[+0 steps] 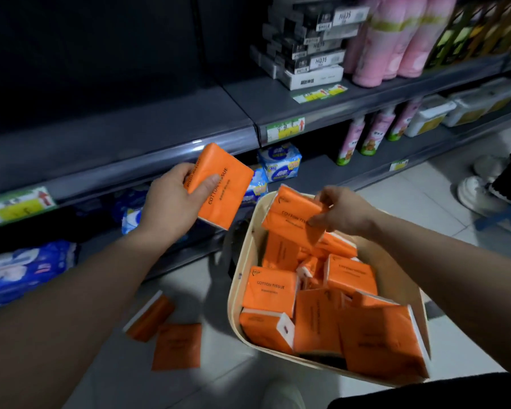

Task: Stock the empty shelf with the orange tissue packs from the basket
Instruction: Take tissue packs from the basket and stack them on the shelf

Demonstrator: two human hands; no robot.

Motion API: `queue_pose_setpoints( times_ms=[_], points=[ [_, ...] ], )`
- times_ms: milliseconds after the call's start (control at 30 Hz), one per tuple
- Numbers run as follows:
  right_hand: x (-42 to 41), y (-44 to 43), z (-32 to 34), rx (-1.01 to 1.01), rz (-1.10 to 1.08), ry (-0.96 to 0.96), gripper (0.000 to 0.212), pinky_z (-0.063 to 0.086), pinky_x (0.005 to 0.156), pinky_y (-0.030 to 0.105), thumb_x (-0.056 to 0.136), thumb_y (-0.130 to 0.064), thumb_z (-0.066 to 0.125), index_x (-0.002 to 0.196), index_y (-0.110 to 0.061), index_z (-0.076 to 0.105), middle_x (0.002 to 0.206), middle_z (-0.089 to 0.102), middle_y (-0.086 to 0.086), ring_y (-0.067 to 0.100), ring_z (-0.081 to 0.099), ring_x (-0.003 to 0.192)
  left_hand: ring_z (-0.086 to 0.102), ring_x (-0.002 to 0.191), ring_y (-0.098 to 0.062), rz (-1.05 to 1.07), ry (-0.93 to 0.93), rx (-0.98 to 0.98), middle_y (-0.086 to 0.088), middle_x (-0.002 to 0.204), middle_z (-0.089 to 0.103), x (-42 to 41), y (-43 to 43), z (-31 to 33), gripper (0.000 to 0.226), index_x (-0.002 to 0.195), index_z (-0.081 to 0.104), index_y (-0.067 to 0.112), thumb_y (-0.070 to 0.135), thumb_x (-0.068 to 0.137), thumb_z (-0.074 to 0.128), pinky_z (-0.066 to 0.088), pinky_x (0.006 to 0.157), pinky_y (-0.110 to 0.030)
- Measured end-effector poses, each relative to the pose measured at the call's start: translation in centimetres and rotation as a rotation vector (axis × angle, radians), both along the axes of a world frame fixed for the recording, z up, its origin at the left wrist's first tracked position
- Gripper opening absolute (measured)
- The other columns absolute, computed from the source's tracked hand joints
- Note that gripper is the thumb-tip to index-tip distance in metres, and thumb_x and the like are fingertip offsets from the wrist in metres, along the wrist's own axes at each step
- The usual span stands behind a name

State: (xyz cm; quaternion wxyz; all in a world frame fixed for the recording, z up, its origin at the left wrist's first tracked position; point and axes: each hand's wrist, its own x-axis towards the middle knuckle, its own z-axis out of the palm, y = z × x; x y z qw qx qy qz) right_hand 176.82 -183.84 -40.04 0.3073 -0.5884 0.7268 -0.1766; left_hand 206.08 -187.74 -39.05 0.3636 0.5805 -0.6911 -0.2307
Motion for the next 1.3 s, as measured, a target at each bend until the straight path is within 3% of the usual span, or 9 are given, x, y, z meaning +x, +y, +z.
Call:
queue_pose_setpoints(
  times_ms=[133, 233, 467, 633, 733, 867, 1000, 1133, 1300],
  points=[
    [2.7, -0.9, 4.9, -0.150, 0.016, -0.134, 0.031, 0.052, 0.053, 0.034, 0.069, -0.002, 0.079, 0.082, -0.014, 0.054, 0.073, 0.060, 0.008, 0.019, 0.055, 0.053, 0.056, 0.075, -0.014, 0.024, -0.094, -0.092, 0.007, 0.085, 0.061, 3.0, 0.2, 3.5, 0.032, 0.102, 0.061, 0.023, 0.049, 0.083, 0.063, 0.037, 0.066, -0.028],
    [5.8, -2.5, 8.3, -0.229, 0.046, -0.168, 0.031, 0.056, 0.065, 0.036, 0.068, -0.005, 0.081, 0.077, -0.021, 0.056, 0.077, 0.061, 0.003, 0.016, 0.058, 0.063, 0.052, 0.079, -0.012, 0.089, -0.139, -0.124, 0.010, 0.089, 0.057, 6.2, -0.2, 6.0, 0.035, 0.105, 0.061, 0.022, 0.047, 0.081, 0.066, 0.035, 0.070, -0.026],
    [14.8, -7.9, 14.2, -0.385, 0.169, -0.097, 0.028, 0.045, 0.053, 0.011, 0.071, -0.019, 0.079, 0.096, -0.024, 0.067, 0.071, 0.062, -0.006, 0.004, 0.053, 0.057, 0.053, 0.086, -0.018, 0.218, -0.264, -0.148, -0.002, 0.098, 0.059, 14.9, -3.1, 11.4, 0.036, 0.106, 0.058, 0.018, 0.040, 0.080, 0.068, 0.035, 0.072, -0.028],
    [20.8, -12.0, 15.7, -0.453, 0.209, -0.075, 0.026, 0.045, 0.068, 0.024, 0.073, -0.016, 0.076, 0.097, -0.018, 0.069, 0.080, 0.063, -0.001, 0.011, 0.056, 0.069, 0.055, 0.102, -0.031, 0.270, -0.422, -0.102, -0.015, 0.113, 0.055, 20.7, -6.8, 14.4, 0.042, 0.118, 0.057, 0.016, 0.032, 0.081, 0.069, 0.042, 0.084, -0.034],
    [23.6, -14.4, 15.6, -0.463, 0.218, -0.092, 0.028, 0.048, 0.071, 0.026, 0.073, -0.015, 0.074, 0.100, -0.019, 0.067, 0.085, 0.066, 0.001, 0.015, 0.060, 0.076, 0.054, 0.110, -0.032, 0.262, -0.484, -0.047, -0.016, 0.122, 0.056, 23.4, -9.8, 15.5, 0.046, 0.127, 0.054, 0.014, 0.023, 0.084, 0.067, 0.042, 0.088, -0.032],
    [26.3, -17.8, 14.8, -0.477, 0.199, -0.119, 0.027, 0.045, 0.059, 0.022, 0.074, -0.014, 0.072, 0.098, -0.023, 0.066, 0.079, 0.063, -0.003, 0.010, 0.058, 0.065, 0.051, 0.119, -0.032, 0.272, -0.528, 0.024, -0.016, 0.133, 0.052, 25.4, -14.0, 16.2, 0.051, 0.135, 0.047, 0.012, 0.019, 0.087, 0.063, 0.040, 0.093, -0.030],
    [28.2, -21.2, 13.7, -0.482, 0.188, -0.106, 0.029, 0.055, 0.071, 0.034, 0.073, -0.015, 0.072, 0.101, -0.021, 0.065, 0.089, 0.065, 0.002, 0.021, 0.065, 0.080, 0.052, 0.116, -0.030, 0.274, -0.563, 0.082, -0.014, 0.131, 0.052, 26.9, -18.5, 15.4, 0.047, 0.130, 0.051, 0.013, 0.016, 0.085, 0.063, 0.041, 0.090, -0.029],
    [29.6, -24.3, 12.3, -0.481, 0.184, -0.128, 0.040, 0.044, 0.062, 0.020, 0.076, -0.015, 0.071, 0.115, -0.018, 0.064, 0.094, 0.066, 0.000, 0.011, 0.060, 0.073, 0.054, 0.111, -0.029, 0.236, -0.588, 0.084, -0.014, 0.126, 0.056, 28.1, -22.0, 13.5, 0.044, 0.126, 0.054, 0.012, 0.009, 0.083, 0.062, 0.037, 0.079, -0.026],
    [30.8, -26.8, 11.4, -0.454, 0.193, -0.178, 0.028, 0.046, 0.057, 0.019, 0.077, -0.011, 0.069, 0.101, -0.026, 0.066, 0.088, 0.068, -0.001, 0.007, 0.061, 0.068, 0.056, 0.108, -0.032, 0.188, -0.606, 0.026, -0.018, 0.121, 0.058, 29.2, -25.1, 12.0, 0.037, 0.118, 0.059, 0.008, 0.001, 0.081, 0.058, 0.040, 0.083, -0.028]
  ],
)
